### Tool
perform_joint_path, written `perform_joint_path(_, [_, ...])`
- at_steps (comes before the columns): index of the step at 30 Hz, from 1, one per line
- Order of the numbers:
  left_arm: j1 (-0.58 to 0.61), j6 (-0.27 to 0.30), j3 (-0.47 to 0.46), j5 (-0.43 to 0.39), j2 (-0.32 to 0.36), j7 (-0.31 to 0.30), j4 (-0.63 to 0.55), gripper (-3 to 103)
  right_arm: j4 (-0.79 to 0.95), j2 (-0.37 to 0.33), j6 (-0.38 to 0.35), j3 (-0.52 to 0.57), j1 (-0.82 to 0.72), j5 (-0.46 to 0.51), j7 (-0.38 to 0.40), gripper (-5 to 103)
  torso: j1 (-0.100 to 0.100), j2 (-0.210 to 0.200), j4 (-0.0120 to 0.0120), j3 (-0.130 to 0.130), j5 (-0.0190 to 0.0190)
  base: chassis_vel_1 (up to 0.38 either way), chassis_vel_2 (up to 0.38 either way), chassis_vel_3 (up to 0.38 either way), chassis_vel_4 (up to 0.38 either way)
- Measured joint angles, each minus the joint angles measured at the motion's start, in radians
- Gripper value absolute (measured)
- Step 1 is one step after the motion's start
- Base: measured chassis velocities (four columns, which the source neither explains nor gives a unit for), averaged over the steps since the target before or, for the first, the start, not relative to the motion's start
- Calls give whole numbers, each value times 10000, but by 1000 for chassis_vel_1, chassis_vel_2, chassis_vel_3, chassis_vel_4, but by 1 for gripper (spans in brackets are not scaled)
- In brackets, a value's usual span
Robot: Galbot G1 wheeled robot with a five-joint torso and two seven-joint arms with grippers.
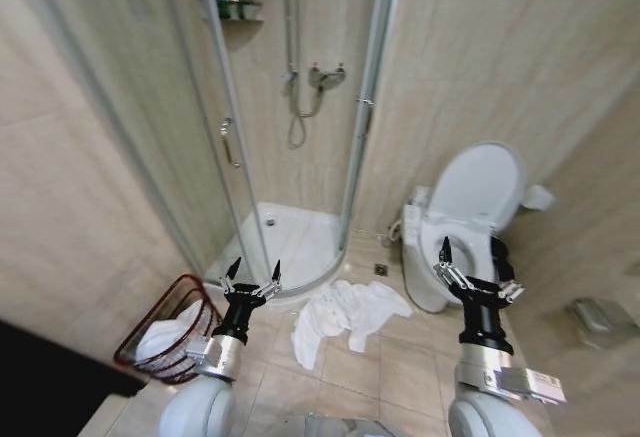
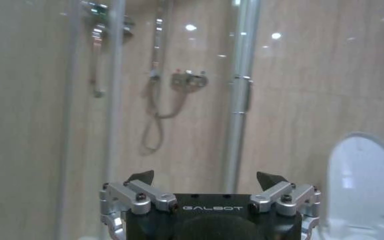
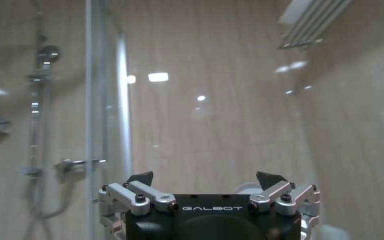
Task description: Discard the used towel into the hamper.
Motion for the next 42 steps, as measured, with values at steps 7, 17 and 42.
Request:
perform_joint_path(7, [0, 0, 0, 0, 0, 0, 0, 100, -131, 0, 280, 3, 118, 90, -97, 100, -1, 0, -2, -1, 0, -119, -128, -126, -112])
perform_joint_path(17, [0, 0, 0, 0, 0, 0, 0, 100, -256, -1, 758, -128, 15, 377, -802, 100, 0, 0, 2, 0, 0, -34, -27, -29, -24])
perform_joint_path(42, [0, 0, 0, 0, 0, 0, 0, 100, -1324, -1, 1255, -272, -229, 913, -1912, 100, -491, -1073, 3, -579, 2, 0, 0, 0, 0])
